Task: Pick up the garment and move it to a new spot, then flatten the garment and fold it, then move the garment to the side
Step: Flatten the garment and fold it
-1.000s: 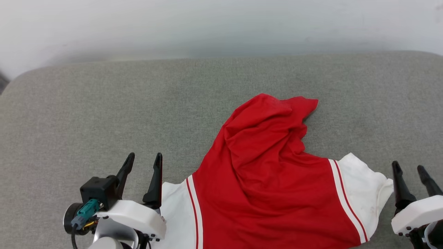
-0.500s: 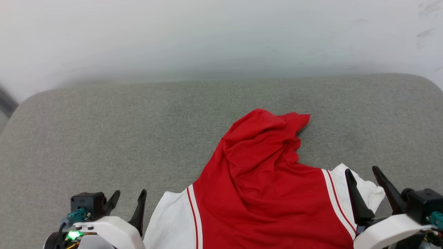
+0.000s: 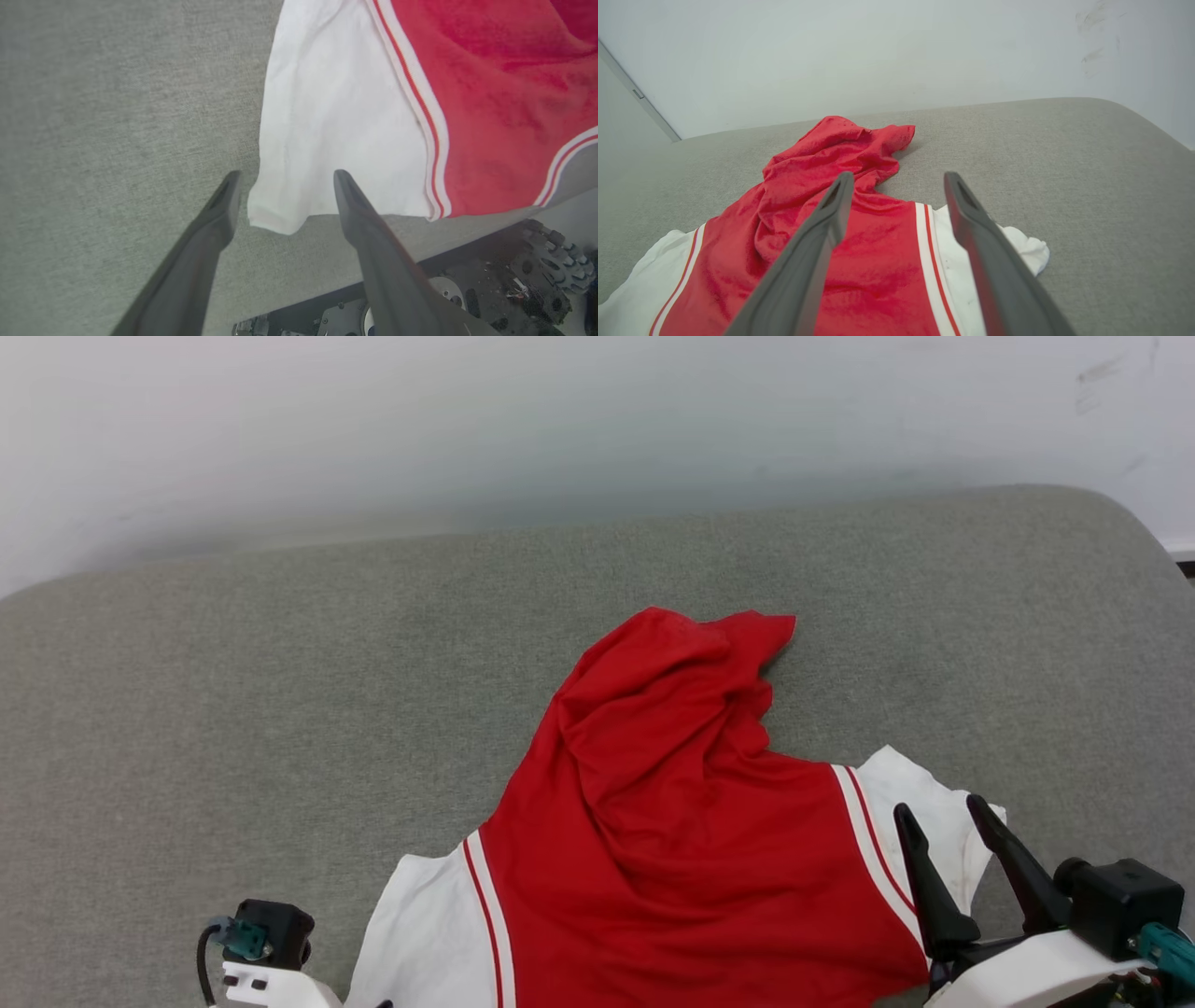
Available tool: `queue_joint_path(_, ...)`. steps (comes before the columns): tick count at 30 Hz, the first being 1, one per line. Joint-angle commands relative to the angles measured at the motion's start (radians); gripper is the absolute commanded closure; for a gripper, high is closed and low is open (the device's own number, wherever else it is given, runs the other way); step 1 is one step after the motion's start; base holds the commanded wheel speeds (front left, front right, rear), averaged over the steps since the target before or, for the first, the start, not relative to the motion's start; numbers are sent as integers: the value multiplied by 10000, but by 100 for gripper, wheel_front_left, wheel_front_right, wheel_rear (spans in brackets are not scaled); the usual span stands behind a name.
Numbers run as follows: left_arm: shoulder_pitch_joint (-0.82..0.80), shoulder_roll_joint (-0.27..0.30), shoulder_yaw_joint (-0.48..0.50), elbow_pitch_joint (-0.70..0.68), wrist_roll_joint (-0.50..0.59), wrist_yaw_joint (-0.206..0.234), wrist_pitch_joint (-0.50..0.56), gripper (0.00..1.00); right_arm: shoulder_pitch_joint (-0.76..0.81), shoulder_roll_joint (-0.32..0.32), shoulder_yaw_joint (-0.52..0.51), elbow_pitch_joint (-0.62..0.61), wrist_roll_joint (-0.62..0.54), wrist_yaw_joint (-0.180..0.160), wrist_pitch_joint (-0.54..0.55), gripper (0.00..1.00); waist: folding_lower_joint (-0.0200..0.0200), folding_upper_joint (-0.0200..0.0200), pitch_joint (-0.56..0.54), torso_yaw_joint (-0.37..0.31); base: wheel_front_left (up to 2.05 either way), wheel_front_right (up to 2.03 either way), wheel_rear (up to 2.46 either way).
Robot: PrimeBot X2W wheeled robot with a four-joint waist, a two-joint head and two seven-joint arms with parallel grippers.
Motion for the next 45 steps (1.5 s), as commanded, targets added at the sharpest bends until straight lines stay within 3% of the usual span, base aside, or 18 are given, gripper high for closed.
queue_joint_path(1, -150, -8, -64, 161, -33, -95, 134, 0, -180, 50, -4, 24, 22, -3, -59, 0, 0, 0, 242, -148, 0, 0, 0)
queue_joint_path(9, -632, -648, -639, 1617, -353, -935, 866, 0, -510, 85, -83, 234, 138, -3, -195, 0, 0, 0, 875, -253, 0, 0, 0)
queue_joint_path(10, -661, -785, -767, 1809, -426, -1056, 1002, 12, -553, 90, -105, 259, 159, -3, -221, 0, 0, 0, 908, -254, 0, 0, 0)
queue_joint_path(11, -696, -907, -910, 1982, -483, -1171, 1175, 59, -587, 93, -123, 292, 188, -3, -237, 0, 0, 0, 930, -253, 0, 0, 0)
queue_joint_path(12, -748, -989, -1011, 2133, -495, -1275, 1297, 96, -619, 96, -151, 336, 206, -3, -235, 0, 0, 0, 940, -251, 0, 0, 0)
queue_joint_path(13, -780, -1085, -1126, 2251, -565, -1384, 1461, 100, -654, 98, -177, 370, 244, -3, -249, 0, 0, 0, 941, -246, 0, 0, 0)
queue_joint_path(17, -1029, -1279, -1179, 2405, -366, -1499, 1287, 100, -738, 101, -363, 504, 388, -3, -151, 0, 0, 0, 924, -210, 0, 0, 0)
queue_joint_path(25, -1421, -1235, -274, 1893, 169, -836, -265, 100, -646, -107, -1337, 987, 973, -3, 795, 0, 0, 0, 825, -36, 0, 0, 0)
queue_joint_path(33, -1646, -1012, 274, 438, 864, -64, -1288, 100, -864, -1060, -2715, 2252, 1779, -3, 3768, 0, 0, 0, 896, 334, 0, 0, 0)
queue_joint_path(39, -1902, -961, 327, -437, 1240, 188, -1439, 100, -1701, -1668, -2502, 2818, 1836, -3, 5592, 0, 0, 0, 1246, 502, 0, 0, 0)
queue_joint_path(45, -2178, -1047, 297, -877, 1477, 257, -1503, 100, -2511, -2024, -2096, 3750, 1748, -3, 6716, 0, 0, 0, 1707, 660, 0, 0, 0)
